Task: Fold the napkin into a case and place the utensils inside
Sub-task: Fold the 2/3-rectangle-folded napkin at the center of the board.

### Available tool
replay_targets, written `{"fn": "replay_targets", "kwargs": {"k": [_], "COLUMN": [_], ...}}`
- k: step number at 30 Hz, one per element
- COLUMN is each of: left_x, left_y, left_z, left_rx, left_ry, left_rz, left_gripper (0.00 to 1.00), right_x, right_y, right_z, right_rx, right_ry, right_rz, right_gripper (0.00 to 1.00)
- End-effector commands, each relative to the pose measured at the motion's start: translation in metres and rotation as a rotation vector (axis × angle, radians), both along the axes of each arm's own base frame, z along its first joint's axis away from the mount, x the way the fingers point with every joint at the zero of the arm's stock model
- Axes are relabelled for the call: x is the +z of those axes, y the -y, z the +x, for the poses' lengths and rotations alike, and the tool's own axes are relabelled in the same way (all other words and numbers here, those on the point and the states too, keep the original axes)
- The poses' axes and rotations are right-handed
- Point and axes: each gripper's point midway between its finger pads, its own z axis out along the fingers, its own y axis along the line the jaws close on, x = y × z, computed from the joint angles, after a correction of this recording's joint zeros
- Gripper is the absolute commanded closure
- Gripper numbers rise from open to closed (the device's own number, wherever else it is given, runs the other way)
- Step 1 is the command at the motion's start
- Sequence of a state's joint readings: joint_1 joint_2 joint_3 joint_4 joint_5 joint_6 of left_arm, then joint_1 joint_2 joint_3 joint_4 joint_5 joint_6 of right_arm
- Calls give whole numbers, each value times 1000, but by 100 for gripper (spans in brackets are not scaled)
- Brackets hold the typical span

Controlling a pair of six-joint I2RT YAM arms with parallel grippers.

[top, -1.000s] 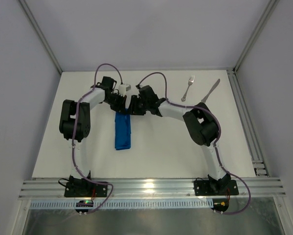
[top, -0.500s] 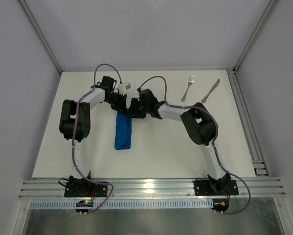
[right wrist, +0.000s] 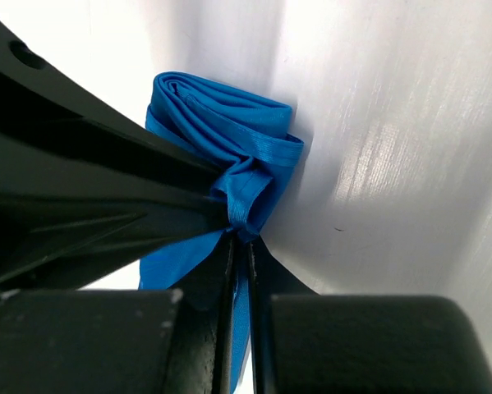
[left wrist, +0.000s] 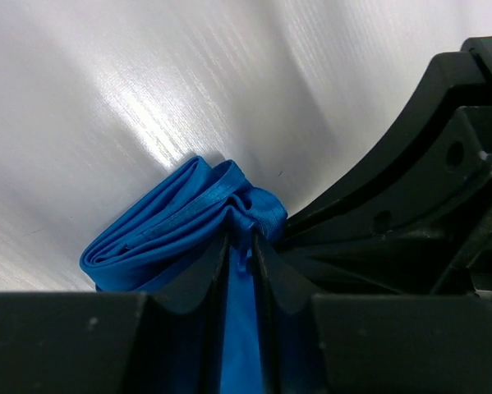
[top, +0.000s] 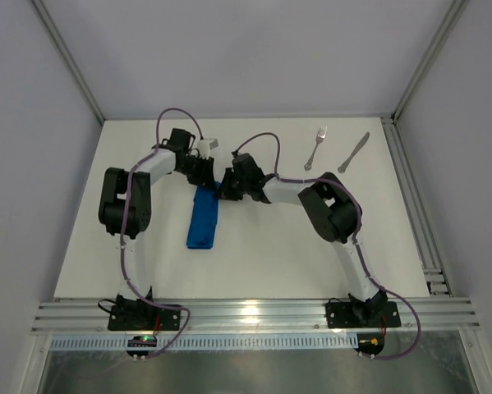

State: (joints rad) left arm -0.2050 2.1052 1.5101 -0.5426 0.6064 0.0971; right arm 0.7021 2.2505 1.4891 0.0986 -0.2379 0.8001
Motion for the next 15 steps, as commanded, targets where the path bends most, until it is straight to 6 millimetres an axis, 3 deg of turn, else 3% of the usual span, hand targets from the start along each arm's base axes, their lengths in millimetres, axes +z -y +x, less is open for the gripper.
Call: {"fn": "replay_targets", "kwargs": {"k": [1, 6, 12, 15], "left_x": [42, 67, 99, 94], "left_y": [9, 4, -14, -30], "left_z": [-3, -19, -42, -67], "left_rx": [-40, -80, -181, -281], "left_ry": [72, 87, 177, 163], "left_rz": [-67, -79, -6, 80], "left_gripper": [77, 66, 63, 63], "right_x": [-14, -13, -13, -14], "right_y": [2, 7, 9, 7], "right_z": [-2, 2, 4, 3], "right_rx": [-31, -45, -61, -62], "right_ry": [-12, -17, -23, -31], "right_rz": [-2, 25, 48, 64], "right_gripper": [96, 96, 96, 96]}}
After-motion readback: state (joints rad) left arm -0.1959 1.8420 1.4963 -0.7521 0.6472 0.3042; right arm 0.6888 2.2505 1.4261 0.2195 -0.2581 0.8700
